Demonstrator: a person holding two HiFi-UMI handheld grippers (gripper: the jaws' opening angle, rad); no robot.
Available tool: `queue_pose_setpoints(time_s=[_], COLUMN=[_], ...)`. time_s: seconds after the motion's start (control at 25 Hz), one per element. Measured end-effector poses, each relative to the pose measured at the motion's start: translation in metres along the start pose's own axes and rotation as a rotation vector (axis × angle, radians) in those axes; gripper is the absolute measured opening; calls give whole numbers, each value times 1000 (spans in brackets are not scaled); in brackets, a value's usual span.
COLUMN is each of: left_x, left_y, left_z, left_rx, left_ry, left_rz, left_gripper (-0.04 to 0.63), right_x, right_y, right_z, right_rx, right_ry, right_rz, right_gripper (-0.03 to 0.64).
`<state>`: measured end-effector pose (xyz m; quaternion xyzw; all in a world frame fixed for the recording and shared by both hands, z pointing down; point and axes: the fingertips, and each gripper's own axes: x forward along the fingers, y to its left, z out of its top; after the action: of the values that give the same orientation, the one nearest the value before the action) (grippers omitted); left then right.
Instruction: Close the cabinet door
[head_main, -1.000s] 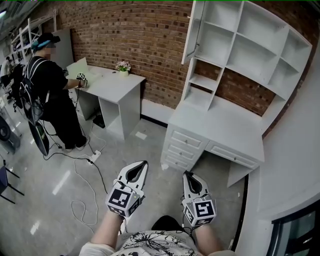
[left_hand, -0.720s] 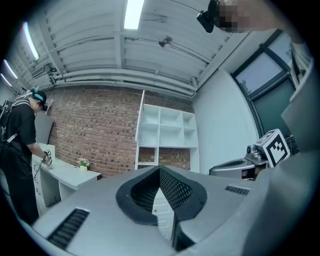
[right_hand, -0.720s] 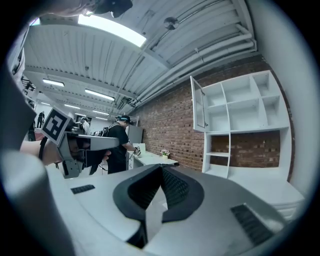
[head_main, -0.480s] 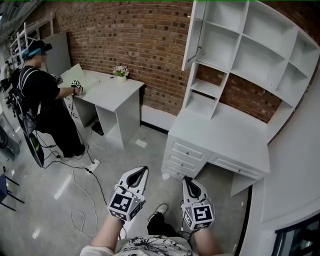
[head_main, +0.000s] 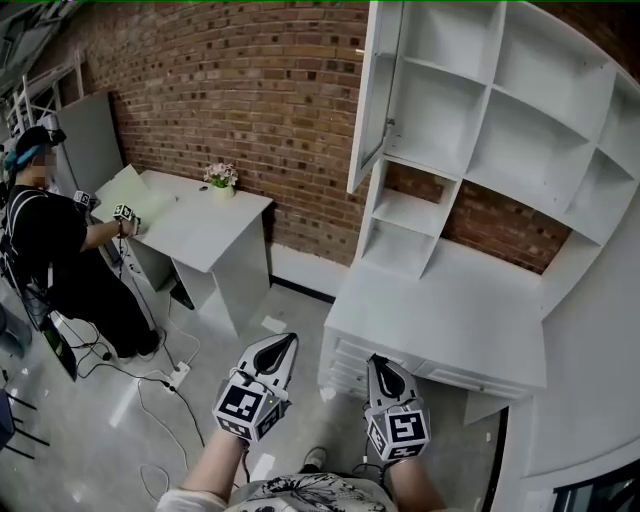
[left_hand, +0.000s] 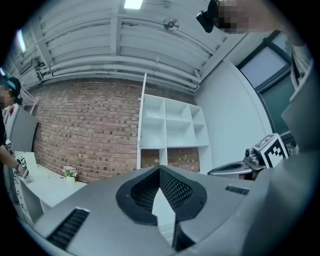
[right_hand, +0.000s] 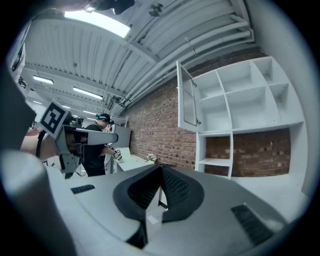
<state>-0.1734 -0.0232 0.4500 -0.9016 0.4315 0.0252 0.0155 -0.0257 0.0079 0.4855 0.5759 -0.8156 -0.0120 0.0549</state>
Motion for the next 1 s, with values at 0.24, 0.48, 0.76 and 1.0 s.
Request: queue_pose_setpoints(time_s=[0.24, 0.48, 0.76, 1.0], left_x=[84, 155, 228, 293], left_y=[30, 50, 87, 124], left_z=[-1, 11, 34, 63], left_rx=[5, -22, -13, 2], left_ry=[-10, -17, -68, -144], left_rz=[-18, -55, -93, -138], left_gripper=[12, 12, 12, 12], right_x=[67, 112, 164, 209], right_y=[-54, -108, -153, -191], right_z=[2, 13, 37, 59], right_rx=[-31, -61, -75, -98], right_ry=[0, -8, -39, -58], right_rz=[-14, -57, -99, -143], right_gripper=[5, 3, 5, 5])
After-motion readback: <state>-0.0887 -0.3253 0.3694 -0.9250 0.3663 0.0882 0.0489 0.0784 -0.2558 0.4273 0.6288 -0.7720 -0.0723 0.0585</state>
